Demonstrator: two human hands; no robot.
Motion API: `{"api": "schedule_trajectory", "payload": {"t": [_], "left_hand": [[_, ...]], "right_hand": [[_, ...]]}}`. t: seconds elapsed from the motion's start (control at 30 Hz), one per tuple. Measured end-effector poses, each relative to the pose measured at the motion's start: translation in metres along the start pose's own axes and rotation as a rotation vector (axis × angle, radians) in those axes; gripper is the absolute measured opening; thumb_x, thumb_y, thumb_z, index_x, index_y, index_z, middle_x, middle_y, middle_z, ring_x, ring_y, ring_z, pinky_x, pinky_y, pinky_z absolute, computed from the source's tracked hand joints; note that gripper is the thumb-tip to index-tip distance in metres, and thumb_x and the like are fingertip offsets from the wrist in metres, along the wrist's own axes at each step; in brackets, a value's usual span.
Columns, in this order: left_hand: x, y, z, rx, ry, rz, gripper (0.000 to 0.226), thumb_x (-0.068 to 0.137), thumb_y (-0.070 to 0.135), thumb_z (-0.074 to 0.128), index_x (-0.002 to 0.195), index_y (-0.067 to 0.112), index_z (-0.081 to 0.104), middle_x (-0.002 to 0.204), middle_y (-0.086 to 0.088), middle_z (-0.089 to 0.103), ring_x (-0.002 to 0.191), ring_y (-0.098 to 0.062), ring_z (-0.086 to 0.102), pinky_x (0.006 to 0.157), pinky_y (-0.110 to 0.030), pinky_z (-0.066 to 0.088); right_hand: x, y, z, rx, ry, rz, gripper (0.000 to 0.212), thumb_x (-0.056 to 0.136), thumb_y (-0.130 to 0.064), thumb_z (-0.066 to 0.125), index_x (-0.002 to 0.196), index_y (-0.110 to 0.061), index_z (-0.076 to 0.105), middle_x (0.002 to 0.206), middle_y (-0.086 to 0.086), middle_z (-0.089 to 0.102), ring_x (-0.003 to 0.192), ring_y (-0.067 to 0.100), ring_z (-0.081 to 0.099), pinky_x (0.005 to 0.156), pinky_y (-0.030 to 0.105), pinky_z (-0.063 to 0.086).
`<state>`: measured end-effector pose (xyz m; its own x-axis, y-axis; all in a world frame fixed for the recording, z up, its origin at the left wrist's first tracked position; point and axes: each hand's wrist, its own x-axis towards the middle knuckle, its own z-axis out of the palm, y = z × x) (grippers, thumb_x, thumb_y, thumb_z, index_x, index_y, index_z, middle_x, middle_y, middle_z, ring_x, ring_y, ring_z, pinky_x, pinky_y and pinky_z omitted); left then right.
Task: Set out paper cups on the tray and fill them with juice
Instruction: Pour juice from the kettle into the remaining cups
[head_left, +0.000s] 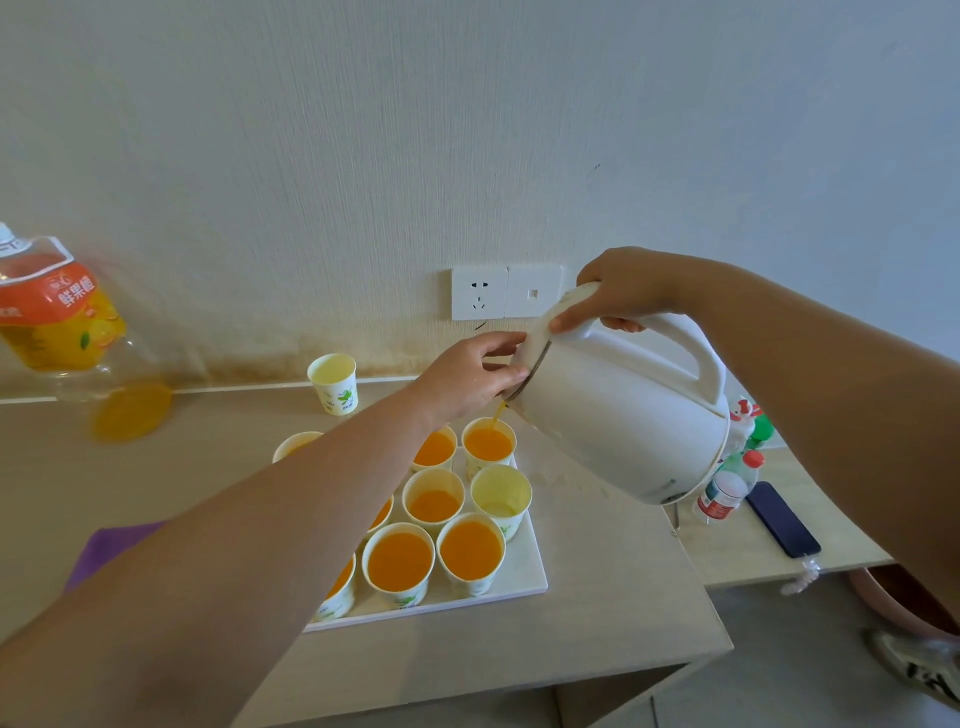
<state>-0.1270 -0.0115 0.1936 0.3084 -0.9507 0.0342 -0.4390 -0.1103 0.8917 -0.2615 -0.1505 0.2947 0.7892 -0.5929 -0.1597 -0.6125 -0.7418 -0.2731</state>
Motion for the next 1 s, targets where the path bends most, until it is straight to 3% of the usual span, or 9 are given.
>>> {"api": "schedule_trajectory", "payload": {"t": [0.17, 0.27, 0.47, 0.53, 0.73, 0.9, 1.0], "left_hand": [[-0.003, -0.003, 0.001, 0.016, 0.003, -0.005, 0.044, 0.090, 0.024, 0.063, 0.134, 0.024, 0.053, 0.130, 0.008, 0.059, 0.118, -0.010, 0.055, 0.103, -0.033, 0.045], [-0.006, -0.003, 0.001, 0.010, 0.009, 0.008, 0.041, 0.091, 0.023, 0.063, 0.131, 0.025, 0.056, 0.122, 0.012, 0.060, 0.113, -0.008, 0.057, 0.097, -0.026, 0.047], [-0.009, 0.004, -0.004, 0.067, 0.029, 0.045, 0.044, 0.090, 0.025, 0.063, 0.133, 0.024, 0.054, 0.128, 0.010, 0.056, 0.111, -0.005, 0.055, 0.072, -0.002, 0.043], [-0.011, 0.007, -0.005, 0.070, 0.031, 0.055, 0.045, 0.090, 0.027, 0.064, 0.133, 0.024, 0.054, 0.129, 0.010, 0.056, 0.112, -0.006, 0.055, 0.075, -0.004, 0.044], [-0.022, 0.011, -0.002, 0.088, 0.009, 0.082, 0.048, 0.089, 0.027, 0.065, 0.135, 0.024, 0.052, 0.131, 0.005, 0.058, 0.113, -0.013, 0.058, 0.095, -0.030, 0.050], [-0.032, 0.009, 0.003, 0.036, -0.029, 0.041, 0.050, 0.087, 0.027, 0.067, 0.135, 0.026, 0.052, 0.127, 0.003, 0.059, 0.110, -0.014, 0.060, 0.094, -0.033, 0.052], [-0.038, 0.007, 0.006, 0.031, -0.053, 0.025, 0.051, 0.086, 0.027, 0.068, 0.135, 0.026, 0.051, 0.128, 0.005, 0.058, 0.108, -0.012, 0.060, 0.086, -0.023, 0.052]], "right_hand": [[-0.002, 0.012, 0.009, 0.069, -0.012, -0.014, 0.042, 0.078, -0.052, 0.068, 0.072, -0.012, 0.056, 0.051, 0.000, 0.057, 0.049, 0.015, 0.050, 0.063, 0.028, 0.040], [-0.003, 0.021, 0.014, 0.146, -0.020, -0.015, 0.040, 0.078, -0.050, 0.069, 0.072, -0.012, 0.056, 0.051, -0.001, 0.056, 0.049, 0.014, 0.048, 0.064, 0.028, 0.039], [-0.007, 0.029, 0.017, 0.249, 0.003, -0.033, 0.041, 0.075, -0.051, 0.069, 0.077, -0.011, 0.060, 0.053, -0.002, 0.058, 0.050, 0.012, 0.050, 0.067, 0.027, 0.043], [-0.010, 0.028, 0.014, 0.248, 0.015, -0.042, 0.040, 0.076, -0.051, 0.069, 0.076, -0.012, 0.060, 0.052, -0.003, 0.058, 0.049, 0.012, 0.050, 0.066, 0.027, 0.043], [-0.022, 0.016, 0.005, 0.147, 0.010, -0.056, 0.041, 0.075, -0.053, 0.069, 0.073, -0.013, 0.058, 0.053, -0.002, 0.059, 0.051, 0.013, 0.051, 0.068, 0.030, 0.042], [-0.031, 0.011, 0.006, 0.099, -0.046, -0.038, 0.045, 0.074, -0.056, 0.068, 0.077, -0.012, 0.060, 0.059, 0.004, 0.061, 0.052, 0.014, 0.051, 0.068, 0.030, 0.043], [-0.036, 0.009, 0.011, 0.082, -0.086, -0.031, 0.045, 0.073, -0.056, 0.068, 0.077, -0.011, 0.060, 0.059, 0.004, 0.060, 0.050, 0.012, 0.050, 0.068, 0.030, 0.043]]}}
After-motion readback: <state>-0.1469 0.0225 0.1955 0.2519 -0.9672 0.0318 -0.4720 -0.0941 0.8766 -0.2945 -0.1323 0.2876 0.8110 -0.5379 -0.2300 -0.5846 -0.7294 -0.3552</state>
